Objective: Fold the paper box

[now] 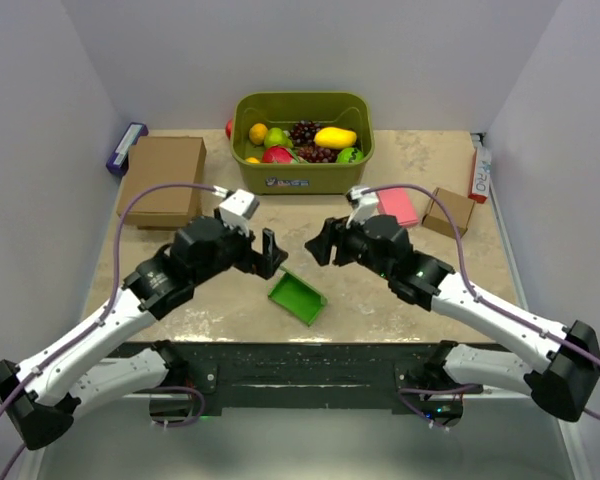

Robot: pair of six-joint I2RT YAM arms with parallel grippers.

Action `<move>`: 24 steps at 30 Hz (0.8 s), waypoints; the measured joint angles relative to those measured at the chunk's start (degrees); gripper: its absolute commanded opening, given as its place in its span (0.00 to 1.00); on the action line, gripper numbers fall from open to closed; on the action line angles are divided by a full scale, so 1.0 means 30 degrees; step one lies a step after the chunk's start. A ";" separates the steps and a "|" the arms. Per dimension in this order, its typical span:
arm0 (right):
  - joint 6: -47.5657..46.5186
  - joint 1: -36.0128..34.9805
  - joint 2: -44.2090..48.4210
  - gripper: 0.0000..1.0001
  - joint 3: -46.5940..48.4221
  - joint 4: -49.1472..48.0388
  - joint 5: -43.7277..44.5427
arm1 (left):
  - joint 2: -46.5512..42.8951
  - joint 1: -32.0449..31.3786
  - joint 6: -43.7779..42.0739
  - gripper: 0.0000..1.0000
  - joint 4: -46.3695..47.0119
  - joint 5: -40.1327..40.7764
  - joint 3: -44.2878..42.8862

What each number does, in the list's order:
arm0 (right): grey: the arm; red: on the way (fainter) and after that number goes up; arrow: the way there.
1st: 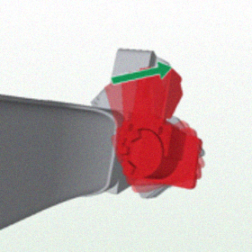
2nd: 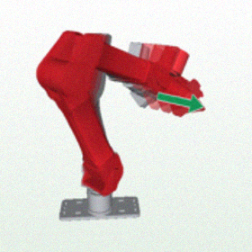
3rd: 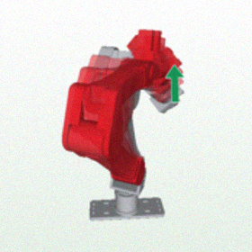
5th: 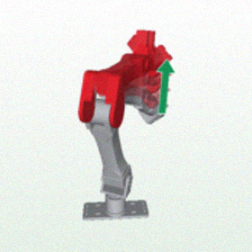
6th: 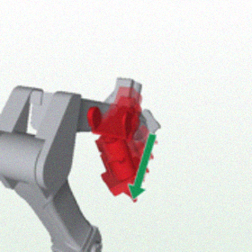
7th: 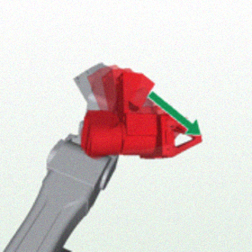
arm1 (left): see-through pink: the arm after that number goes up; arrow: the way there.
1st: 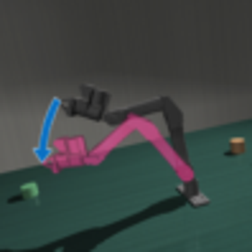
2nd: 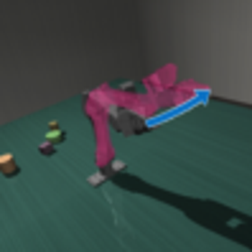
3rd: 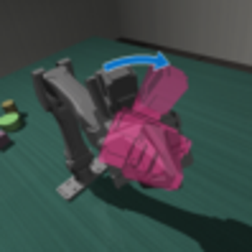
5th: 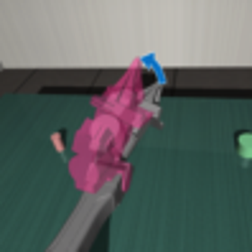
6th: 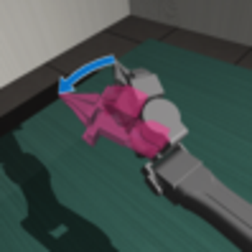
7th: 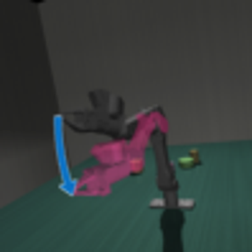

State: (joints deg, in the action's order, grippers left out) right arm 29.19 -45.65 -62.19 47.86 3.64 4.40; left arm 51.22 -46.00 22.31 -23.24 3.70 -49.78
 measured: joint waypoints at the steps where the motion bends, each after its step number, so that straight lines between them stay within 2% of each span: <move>1: -0.0175 -0.0743 -0.0058 0.62 0.0015 0.0226 0.0248 | 0.0051 0.0656 -0.0503 1.00 0.0044 -0.0590 -0.0641; 5: -0.0488 -0.3920 -0.1494 0.61 0.0022 0.1617 0.0809 | 0.0590 0.3971 -0.2186 1.00 0.0903 -0.3286 -0.1603; 7: -0.0583 -0.4896 -0.2113 0.61 0.0022 0.2295 0.1122 | 0.1290 0.6105 -0.2907 1.00 0.1180 -0.4889 -0.1625; 10: -0.0845 -0.5676 -0.2470 0.61 0.0029 0.3031 0.1821 | 0.2091 0.7810 -0.3701 1.00 0.1231 -0.6171 -0.1610; 13: -0.1341 -0.5952 -0.3082 0.59 0.0386 0.3439 0.2244 | 0.1749 0.8058 -0.4328 1.00 0.2011 -0.6936 -0.1151; 19: -0.2470 -0.6091 -0.5457 0.56 0.2273 0.4452 0.3184 | -0.0393 0.8058 -0.4903 1.00 0.3985 -0.7548 0.1603; 24: -0.3279 -0.6105 -0.7009 0.46 0.3898 0.5574 0.4262 | -0.0510 0.8058 -0.5202 0.98 0.4248 -0.7490 0.2630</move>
State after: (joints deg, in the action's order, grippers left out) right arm 19.35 -63.96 -83.22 59.55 20.36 17.19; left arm 49.69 -21.82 6.70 -10.50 -18.76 -41.89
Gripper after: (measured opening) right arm 0.517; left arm 0.997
